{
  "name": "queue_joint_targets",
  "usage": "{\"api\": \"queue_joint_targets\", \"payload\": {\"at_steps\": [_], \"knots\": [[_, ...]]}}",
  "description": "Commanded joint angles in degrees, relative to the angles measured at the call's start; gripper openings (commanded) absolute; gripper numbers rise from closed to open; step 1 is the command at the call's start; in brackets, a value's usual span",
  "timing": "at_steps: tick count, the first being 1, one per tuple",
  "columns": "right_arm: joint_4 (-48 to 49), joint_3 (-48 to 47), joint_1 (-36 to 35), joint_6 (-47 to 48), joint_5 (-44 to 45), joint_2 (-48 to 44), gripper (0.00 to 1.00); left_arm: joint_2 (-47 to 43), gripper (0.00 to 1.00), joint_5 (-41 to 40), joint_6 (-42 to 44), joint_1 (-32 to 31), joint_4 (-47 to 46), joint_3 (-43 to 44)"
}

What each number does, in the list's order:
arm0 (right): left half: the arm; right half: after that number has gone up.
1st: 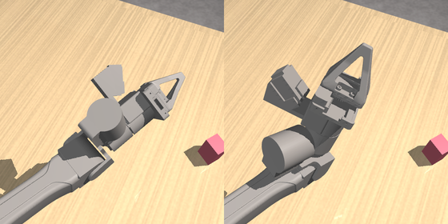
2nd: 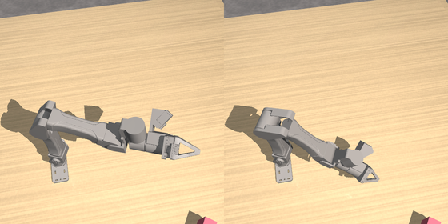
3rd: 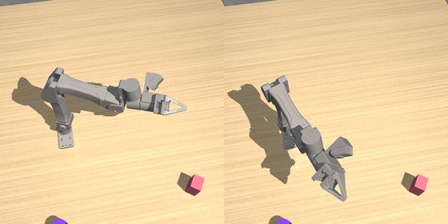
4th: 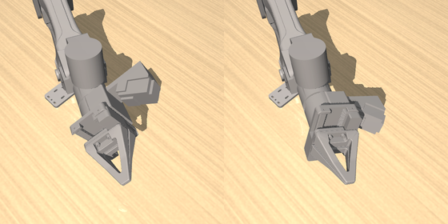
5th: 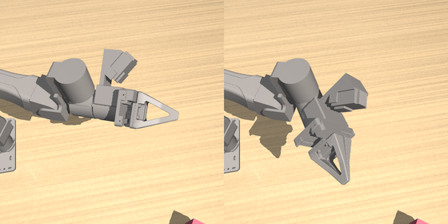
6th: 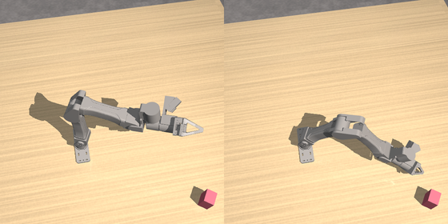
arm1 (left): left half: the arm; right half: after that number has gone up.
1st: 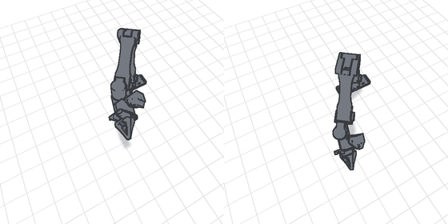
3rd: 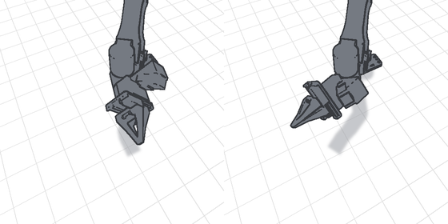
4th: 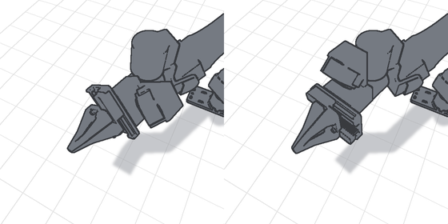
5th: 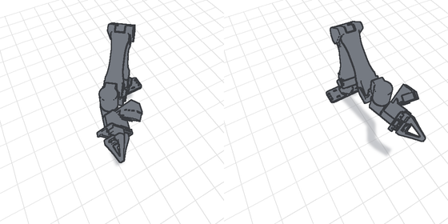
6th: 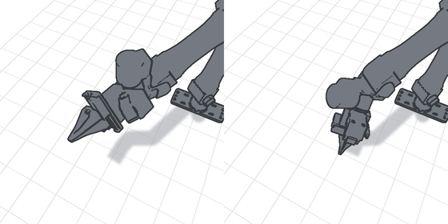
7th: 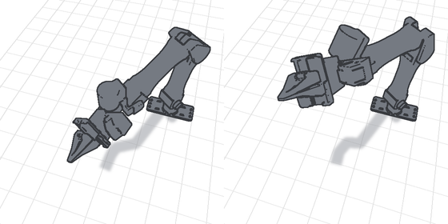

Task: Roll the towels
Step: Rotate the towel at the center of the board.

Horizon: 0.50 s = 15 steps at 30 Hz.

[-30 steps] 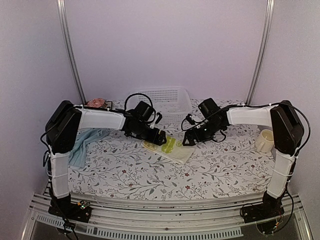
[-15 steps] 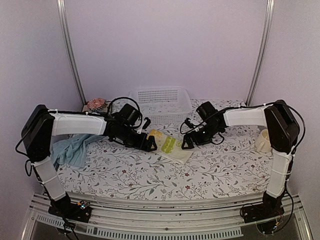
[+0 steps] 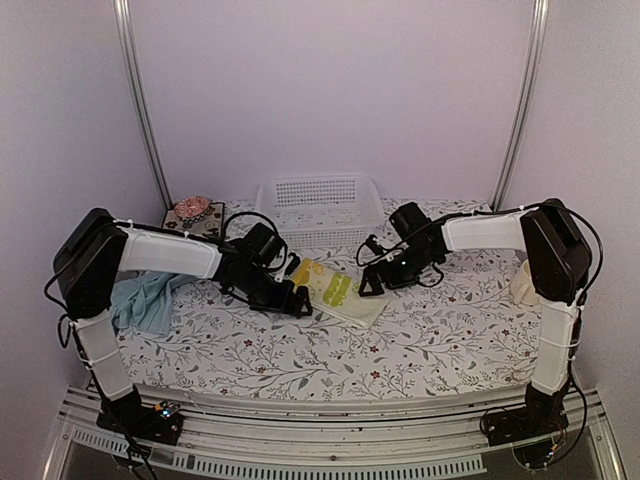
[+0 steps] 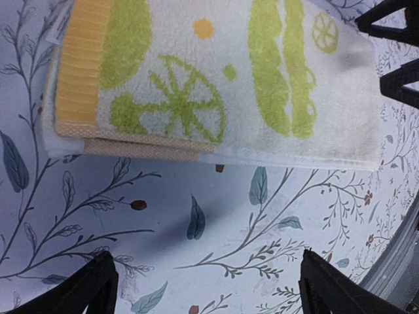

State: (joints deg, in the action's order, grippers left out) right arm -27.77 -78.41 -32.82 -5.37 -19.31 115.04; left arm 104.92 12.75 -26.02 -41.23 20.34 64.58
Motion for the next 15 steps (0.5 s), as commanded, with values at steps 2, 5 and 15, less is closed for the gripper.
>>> {"api": "queue_joint_targets", "payload": {"at_steps": [2, 5, 15], "knots": [[1.04, -0.97, 0.21, -0.76, -2.46, 1.23, 0.99, 3.75, 0.97, 2.08, -0.98, -0.17, -4.1, 1.19], [1.21, -0.16, 0.21, -0.79, -2.57, 1.37, 0.99, 5.29, 0.97, 2.38, -0.81, 0.13, -5.68, 1.96], [1.81, 3.38, -0.43, -0.96, -3.74, -0.29, 0.99, 10.22, 0.97, 4.85, -1.42, 1.58, -11.15, 3.61]]}}
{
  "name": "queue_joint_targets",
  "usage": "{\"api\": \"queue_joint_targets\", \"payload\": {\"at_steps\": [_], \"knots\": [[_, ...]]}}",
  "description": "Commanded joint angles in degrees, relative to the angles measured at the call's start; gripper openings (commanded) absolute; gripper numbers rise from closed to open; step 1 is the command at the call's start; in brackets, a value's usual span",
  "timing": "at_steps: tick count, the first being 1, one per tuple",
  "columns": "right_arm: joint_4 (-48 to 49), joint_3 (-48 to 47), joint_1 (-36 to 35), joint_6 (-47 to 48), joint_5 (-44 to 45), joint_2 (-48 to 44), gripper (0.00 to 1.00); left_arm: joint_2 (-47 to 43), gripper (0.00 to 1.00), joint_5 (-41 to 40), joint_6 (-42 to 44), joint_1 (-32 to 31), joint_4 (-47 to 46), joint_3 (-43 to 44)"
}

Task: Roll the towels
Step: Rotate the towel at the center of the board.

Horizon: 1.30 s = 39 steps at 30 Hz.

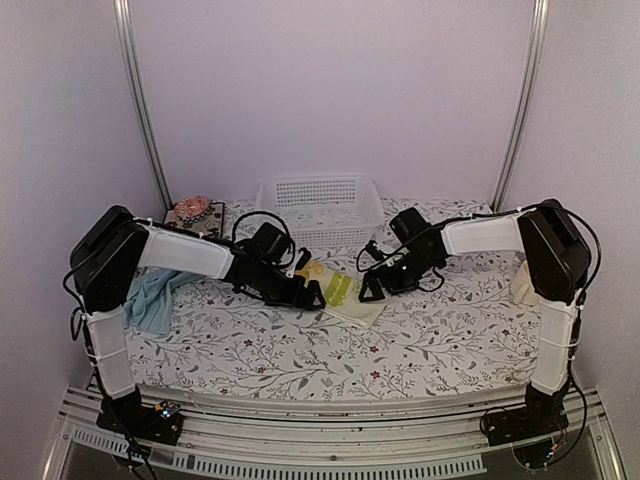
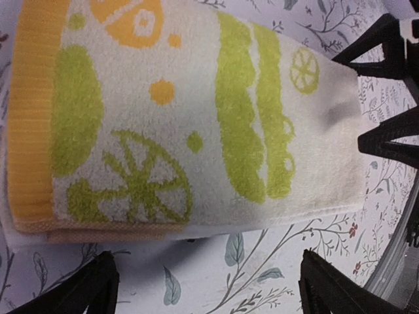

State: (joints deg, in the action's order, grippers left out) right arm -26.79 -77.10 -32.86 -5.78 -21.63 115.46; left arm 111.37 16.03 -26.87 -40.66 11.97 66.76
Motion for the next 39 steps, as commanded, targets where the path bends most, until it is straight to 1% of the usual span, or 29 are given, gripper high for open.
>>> {"api": "queue_joint_targets", "payload": {"at_steps": [1, 10, 17, 22, 27, 31, 35, 39], "knots": [[0.96, 2.62, -0.55, -0.55, -1.69, -1.14, 0.99, 4.16, 0.96, 1.61, -0.44, 1.04, -2.95, 1.85], [2.25, 6.06, -4.01, 0.8, -4.57, -2.88, 0.99, 7.96, 0.97, 1.18, 0.81, 1.3, -3.9, 6.24], [-0.6, 5.7, -6.7, 1.62, -5.63, -3.64, 0.99, 10.48, 0.97, 1.63, 1.34, 1.29, -3.89, 9.46], [-3.46, 6.53, -7.28, 1.14, -3.82, -5.95, 0.99, 9.29, 0.97, -1.15, 1.5, 1.29, -2.97, 8.34], [-5.97, 7.23, -8.0, 1.83, -4.92, -7.03, 0.99, 10.09, 0.97, -1.21, 1.71, 1.29, -4.75, 8.61], [-7.2, 7.4, -8.38, 3.17, -4.64, -8.4, 0.99, 12.39, 0.97, -1.27, 1.82, 1.11, -5.65, 11.74], [-7.08, 9.97, -8.72, 4.13, -6.8, -9.0, 0.99, 15.18, 0.97, -0.22, 2.15, 1.03, -5.88, 15.4], [-8.09, 9.18, -9.88, 5.14, -8.32, -8.26, 0.99, 16.42, 0.97, 0.23, 2.44, 0.94, -5.73, 17.65]]}}
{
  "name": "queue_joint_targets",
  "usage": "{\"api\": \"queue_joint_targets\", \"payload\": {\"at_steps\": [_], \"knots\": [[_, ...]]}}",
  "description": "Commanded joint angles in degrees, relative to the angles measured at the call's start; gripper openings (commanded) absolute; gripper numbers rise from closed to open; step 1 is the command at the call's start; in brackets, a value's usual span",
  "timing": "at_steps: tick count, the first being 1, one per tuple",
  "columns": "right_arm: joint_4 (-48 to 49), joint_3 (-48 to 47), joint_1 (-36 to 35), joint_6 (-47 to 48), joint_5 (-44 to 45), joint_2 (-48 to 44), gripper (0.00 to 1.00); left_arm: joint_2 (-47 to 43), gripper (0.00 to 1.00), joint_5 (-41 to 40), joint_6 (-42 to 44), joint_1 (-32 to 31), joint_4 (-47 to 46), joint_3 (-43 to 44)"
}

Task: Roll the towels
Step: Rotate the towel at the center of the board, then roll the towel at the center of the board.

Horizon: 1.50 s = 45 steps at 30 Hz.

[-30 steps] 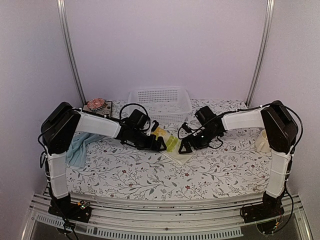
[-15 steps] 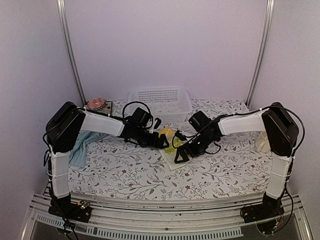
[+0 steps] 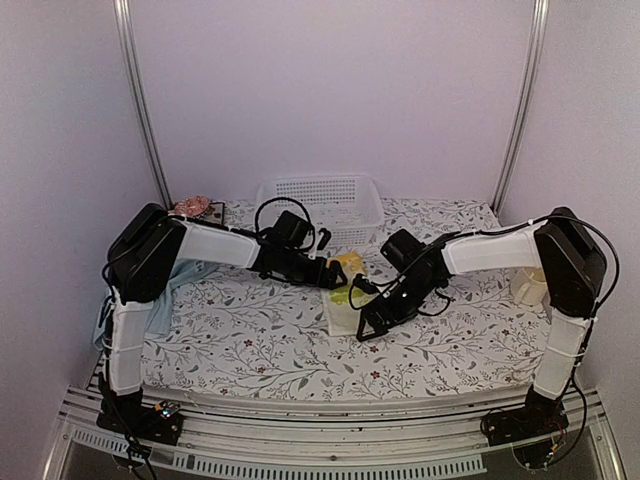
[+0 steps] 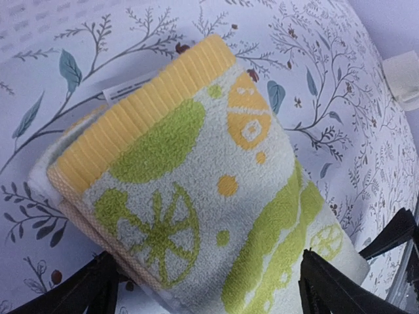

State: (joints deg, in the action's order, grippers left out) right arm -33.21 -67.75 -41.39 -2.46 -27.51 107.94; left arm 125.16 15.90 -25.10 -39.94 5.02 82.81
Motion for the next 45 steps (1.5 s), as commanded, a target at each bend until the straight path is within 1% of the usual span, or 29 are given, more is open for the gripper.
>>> {"api": "queue_joint_targets", "payload": {"at_steps": [1, 5, 10, 13, 15, 18, 20, 24, 26, 28, 34, 37, 41, 42, 45], "knots": [[-1.83, -0.39, -1.58, 1.84, -2.21, -0.75, 0.99, 2.4, 0.97, 0.15, 0.73, 0.26, 1.2, 1.54], [-1.89, -0.44, -1.65, 1.84, 1.6, -2.27, 0.99, -0.09, 0.97, -0.01, 1.33, 0.26, 1.27, -0.76], [-2.89, -0.24, -1.65, 5.65, 8.02, -5.76, 0.99, -7.49, 0.97, -0.59, 3.65, 0.22, 0.09, -6.9], [-1.87, 1.29, -1.6, 6.47, 10.0, -8.65, 0.99, -11.73, 0.97, -1.45, 6.94, 0.27, -0.48, -11.0], [-0.32, 3.12, -1.6, 6.65, 11.02, -10.98, 0.99, -16.08, 0.97, -1.71, 9.67, 0.15, -1.37, -14.06], [1.78, 5.1, -1.59, 7.08, 13.07, -13.58, 0.99, -19.27, 0.97, -1.99, 15.27, -0.18, -2.53, -17.75], [2.96, 6.2, -1.6, 7.19, 15.36, -15.07, 0.99, -20.52, 0.97, -3.92, 19.23, -1.12, -2.54, -19.15], [6.85, 8.71, -1.55, 7.29, 20.17, -18.17, 0.99, -21.03, 0.97, -9.07, 26.63, -3.65, -2.12, -20.35], [9.18, 10.13, -1.58, 6.86, 24.16, -19.0, 0.99, -20.93, 0.97, -10.5, 29.48, -5.06, -2.12, -20.71], [10.01, 10.33, -1.55, 5.29, 28.39, -18.52, 0.99, -21.13, 0.96, -10.86, 32.34, -6.51, -2.23, -21.08], [9.47, 8.78, -1.14, 2.73, 32.66, -14.91, 0.99, -20.85, 0.91, -13.45, 41.07, -12.7, -4.03, -21.93], [8.55, 8.37, 0.71, 0.07, 32.22, -14.38, 0.99, -18.96, 0.88, -14.92, 44.16, -15.24, -4.0, -21.62], [8.25, 8.89, 4.84, -1.1, 28.84, -15.69, 0.99, -17.05, 0.85, -16.83, 47.06, -17.77, -4.31, -21.1], [8.25, 9.08, 5.43, -1.2, 28.41, -16.07, 0.99, -16.67, 0.82, -16.8, 47.56, -18.05, -4.39, -20.98], [8.17, 9.14, 6.11, -1.28, 27.82, -16.86, 0.99, -15.91, 0.8, -18.48, 49.16, -19.26, -4.38, -20.61]]}}
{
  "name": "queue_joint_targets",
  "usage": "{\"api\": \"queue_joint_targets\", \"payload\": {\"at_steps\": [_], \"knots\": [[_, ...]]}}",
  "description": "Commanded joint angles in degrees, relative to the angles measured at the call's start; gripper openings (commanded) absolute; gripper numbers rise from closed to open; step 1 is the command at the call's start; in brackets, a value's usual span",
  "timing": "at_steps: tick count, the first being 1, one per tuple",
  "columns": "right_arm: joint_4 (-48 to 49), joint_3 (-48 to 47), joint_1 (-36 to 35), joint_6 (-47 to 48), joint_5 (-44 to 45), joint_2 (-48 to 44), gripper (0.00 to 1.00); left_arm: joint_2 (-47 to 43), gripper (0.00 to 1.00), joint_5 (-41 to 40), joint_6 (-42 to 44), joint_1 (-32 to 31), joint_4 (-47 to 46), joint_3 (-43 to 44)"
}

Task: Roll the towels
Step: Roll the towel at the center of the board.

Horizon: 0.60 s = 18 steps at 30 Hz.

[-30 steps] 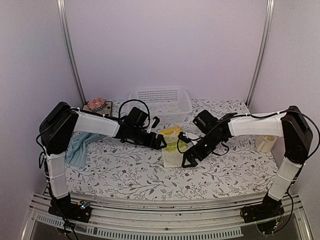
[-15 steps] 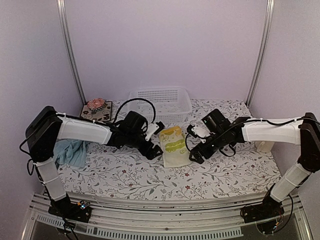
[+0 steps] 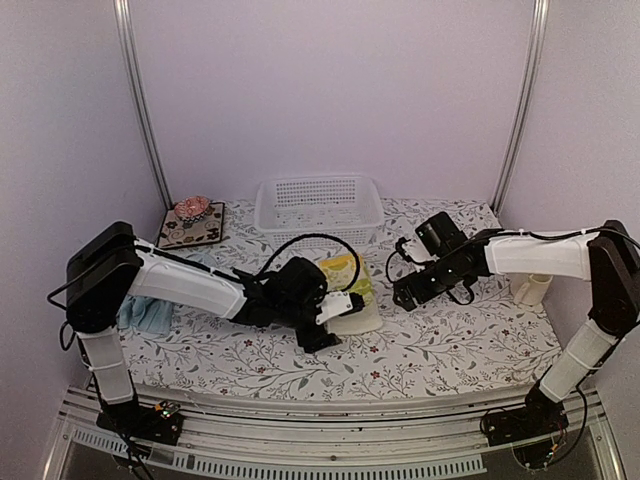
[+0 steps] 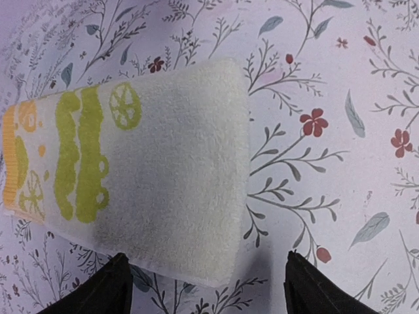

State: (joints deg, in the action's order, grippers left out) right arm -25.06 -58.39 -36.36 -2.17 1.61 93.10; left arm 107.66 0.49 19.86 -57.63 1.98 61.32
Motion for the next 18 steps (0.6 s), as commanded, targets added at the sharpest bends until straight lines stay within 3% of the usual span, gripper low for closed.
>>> {"api": "queue_joint_targets", "payload": {"at_steps": [1, 7, 11, 18], "knots": [[0.03, -0.18, 1.11, -1.6, -1.45, -2.16, 0.99, 1.86, 0.8, -3.96, 4.75, -2.21, -1.36, 0.9], [0.01, 0.06, 1.28, -2.15, -1.94, -2.05, 0.99, 4.36, 0.78, -8.72, 6.94, -3.9, -1.72, 1.62], [0.01, 0.24, 1.28, -2.55, -2.3, -2.29, 0.99, 7.17, 0.7, -10.41, 7.81, -4.37, -1.31, 2.45], [1.12, 1.09, 1.27, -0.77, -2.72, -3.86, 0.99, 7.64, 0.32, -9.31, 8.16, -4.56, -0.15, 3.0]]}}
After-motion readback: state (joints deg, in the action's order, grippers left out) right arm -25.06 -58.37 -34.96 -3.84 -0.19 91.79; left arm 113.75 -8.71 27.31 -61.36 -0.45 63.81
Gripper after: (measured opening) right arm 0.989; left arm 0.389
